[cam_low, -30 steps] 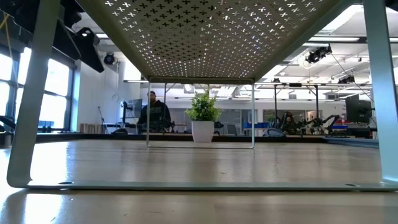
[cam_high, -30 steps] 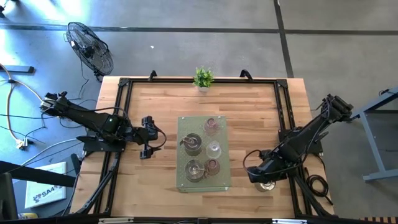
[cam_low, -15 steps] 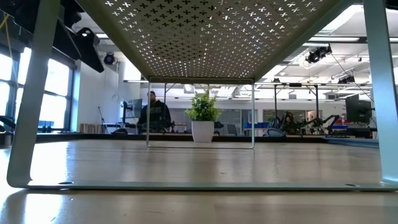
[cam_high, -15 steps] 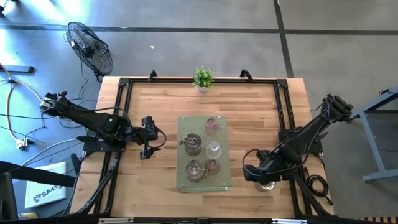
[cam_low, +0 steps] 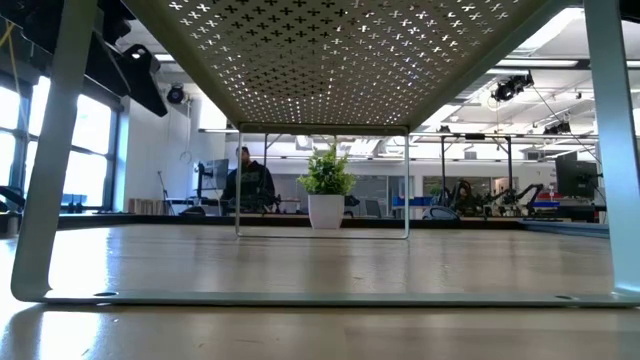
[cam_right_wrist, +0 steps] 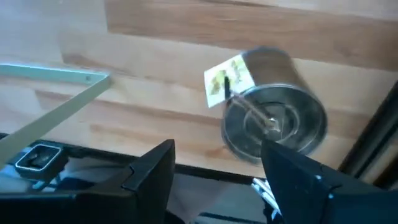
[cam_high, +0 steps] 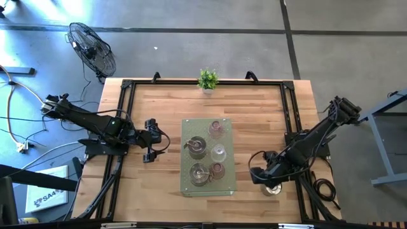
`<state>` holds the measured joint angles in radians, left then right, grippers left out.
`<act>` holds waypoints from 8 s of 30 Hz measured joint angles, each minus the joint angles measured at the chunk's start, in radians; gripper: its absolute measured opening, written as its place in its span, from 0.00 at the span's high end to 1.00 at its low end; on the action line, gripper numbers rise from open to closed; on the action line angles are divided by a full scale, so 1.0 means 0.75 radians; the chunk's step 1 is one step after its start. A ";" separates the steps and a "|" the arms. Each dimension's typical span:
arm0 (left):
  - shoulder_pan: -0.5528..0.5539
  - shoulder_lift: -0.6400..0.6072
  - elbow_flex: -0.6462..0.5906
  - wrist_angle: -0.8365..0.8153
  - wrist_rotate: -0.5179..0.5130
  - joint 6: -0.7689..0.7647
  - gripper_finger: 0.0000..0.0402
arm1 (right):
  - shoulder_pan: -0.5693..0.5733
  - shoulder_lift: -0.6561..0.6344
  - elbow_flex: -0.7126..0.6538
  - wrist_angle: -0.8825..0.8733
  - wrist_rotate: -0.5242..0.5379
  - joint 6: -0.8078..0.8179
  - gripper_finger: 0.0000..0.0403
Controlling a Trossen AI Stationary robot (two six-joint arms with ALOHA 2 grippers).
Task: Pick & Place candle stick holders
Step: Put the green scented candle on the shelf aligned with the purple candle holder
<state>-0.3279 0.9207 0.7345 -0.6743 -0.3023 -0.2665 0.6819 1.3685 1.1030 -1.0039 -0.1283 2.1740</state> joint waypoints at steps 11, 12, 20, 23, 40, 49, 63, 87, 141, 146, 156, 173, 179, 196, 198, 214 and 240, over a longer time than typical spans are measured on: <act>0.000 0.000 0.000 0.000 -0.001 0.000 0.01 | -0.001 -0.028 0.001 0.096 0.094 -0.141 0.15; 0.000 0.000 0.000 0.000 -0.001 0.000 0.01 | 0.000 -0.033 0.002 0.094 0.092 -0.134 0.09; 0.000 0.000 0.000 0.000 -0.001 0.000 0.01 | 0.002 -0.034 0.001 0.038 0.064 -0.081 0.02; 0.000 0.000 0.000 0.000 -0.001 0.000 0.01 | 0.032 -0.032 0.001 -0.050 0.001 0.012 0.01; 0.000 0.000 0.000 0.000 -0.001 0.000 0.01 | 0.125 -0.020 -0.322 0.304 -0.125 0.176 0.01; 0.000 0.000 0.000 0.000 -0.001 0.000 0.01 | 0.125 -0.020 -0.393 0.330 -0.095 0.127 0.01; 0.000 0.000 0.000 -0.001 -0.001 0.000 0.01 | 0.125 -0.020 -0.393 0.299 -0.089 0.054 0.01; 0.000 0.000 0.000 0.000 -0.001 0.000 0.01 | 0.125 0.038 -0.393 0.358 0.010 -0.242 0.01; 0.000 0.000 0.000 -0.001 -0.001 0.000 0.01 | 0.218 0.152 -0.393 0.506 0.090 -0.263 0.01; 0.000 0.000 0.000 -0.001 -0.001 0.000 0.01 | 0.217 0.152 -0.393 0.527 0.097 -0.324 0.04; 0.001 0.000 0.000 -0.001 -0.001 0.000 0.01 | 0.217 0.150 -0.393 0.527 0.094 -0.298 0.10; 0.000 0.000 0.000 0.000 -0.001 0.000 0.01 | 0.217 0.148 -0.391 0.535 0.343 -0.388 0.11; 0.000 0.000 0.000 -0.001 -0.001 0.000 0.01 | 0.216 0.151 -0.394 0.572 0.558 -0.469 0.11; 0.000 0.000 0.000 -0.001 -0.001 0.000 0.01 | 0.221 0.153 -0.395 0.740 1.108 -0.772 0.11; 0.000 0.000 0.000 0.000 -0.001 -0.001 0.01 | 0.219 0.152 -0.395 0.779 1.159 -0.851 0.11; 0.000 0.000 0.000 -0.001 -0.001 0.000 0.01 | 0.204 0.146 -0.390 0.882 1.599 -1.144 0.11; 0.000 0.000 0.001 0.000 -0.001 0.000 0.01 | 0.198 0.148 -0.093 0.548 1.646 -1.363 0.11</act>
<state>-0.3277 0.9207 0.7349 -0.6743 -0.3031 -0.2666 0.8307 1.4792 1.0332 -0.5926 1.1063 1.1521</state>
